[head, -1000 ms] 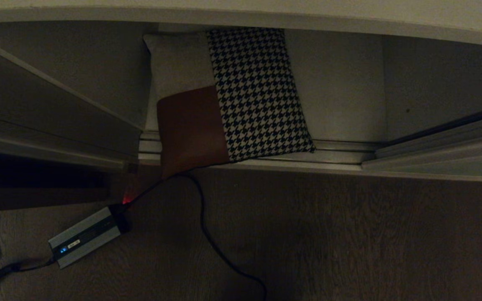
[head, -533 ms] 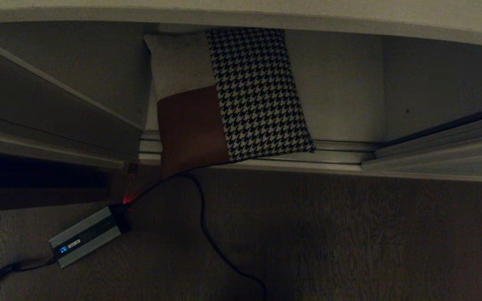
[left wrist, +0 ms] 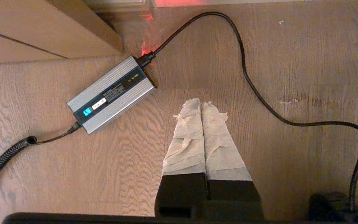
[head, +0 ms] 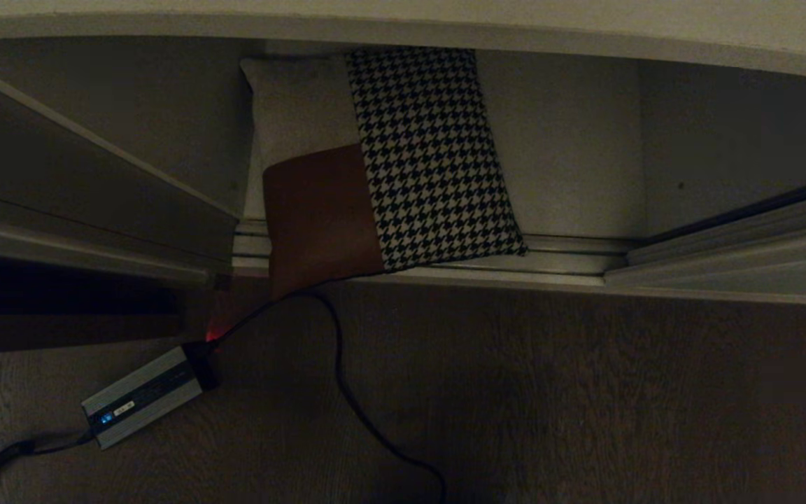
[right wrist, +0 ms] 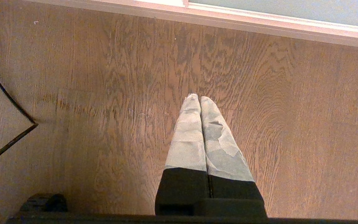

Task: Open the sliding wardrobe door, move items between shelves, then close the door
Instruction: Close the door

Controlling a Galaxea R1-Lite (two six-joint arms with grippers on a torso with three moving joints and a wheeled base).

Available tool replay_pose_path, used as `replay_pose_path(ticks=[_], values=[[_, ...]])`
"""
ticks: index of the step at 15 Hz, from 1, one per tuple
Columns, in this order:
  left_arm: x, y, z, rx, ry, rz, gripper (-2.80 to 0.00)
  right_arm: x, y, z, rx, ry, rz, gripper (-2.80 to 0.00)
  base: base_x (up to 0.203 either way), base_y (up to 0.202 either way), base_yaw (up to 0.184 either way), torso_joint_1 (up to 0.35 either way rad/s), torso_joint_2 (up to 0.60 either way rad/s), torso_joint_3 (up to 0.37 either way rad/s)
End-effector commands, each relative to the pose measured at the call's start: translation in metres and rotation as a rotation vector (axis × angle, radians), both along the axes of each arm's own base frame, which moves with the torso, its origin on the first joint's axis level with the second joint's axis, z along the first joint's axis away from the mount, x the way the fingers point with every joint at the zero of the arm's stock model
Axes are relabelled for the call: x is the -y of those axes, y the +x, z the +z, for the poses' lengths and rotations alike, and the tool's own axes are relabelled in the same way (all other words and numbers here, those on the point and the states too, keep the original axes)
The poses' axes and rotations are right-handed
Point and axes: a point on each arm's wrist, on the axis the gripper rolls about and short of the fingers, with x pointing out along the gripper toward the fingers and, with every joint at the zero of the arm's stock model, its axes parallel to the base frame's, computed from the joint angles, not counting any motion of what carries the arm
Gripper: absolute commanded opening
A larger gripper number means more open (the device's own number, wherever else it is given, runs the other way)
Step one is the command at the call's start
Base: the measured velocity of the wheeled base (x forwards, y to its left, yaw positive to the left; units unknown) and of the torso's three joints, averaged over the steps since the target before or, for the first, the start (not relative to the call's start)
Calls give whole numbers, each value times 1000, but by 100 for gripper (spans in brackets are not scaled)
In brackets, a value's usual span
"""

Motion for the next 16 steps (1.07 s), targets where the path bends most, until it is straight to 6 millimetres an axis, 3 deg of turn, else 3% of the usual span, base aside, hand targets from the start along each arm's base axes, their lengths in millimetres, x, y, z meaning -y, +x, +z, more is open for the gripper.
replay_pose_path(ticks=[1, 10, 16], values=[[0, 0, -1, -8, -7, 5, -280, 0, 0, -1, -3, 0, 0, -280, 0, 0, 0, 0, 0, 0], [0, 1, -1, -11, -27, 22, -280, 0, 0, -1, -3, 0, 0, -280, 0, 0, 0, 0, 0, 0], [-1, 0, -1, -7, -62, 32, -280, 0, 0, -1, -3, 0, 0, -280, 0, 0, 0, 2, 4, 162]])
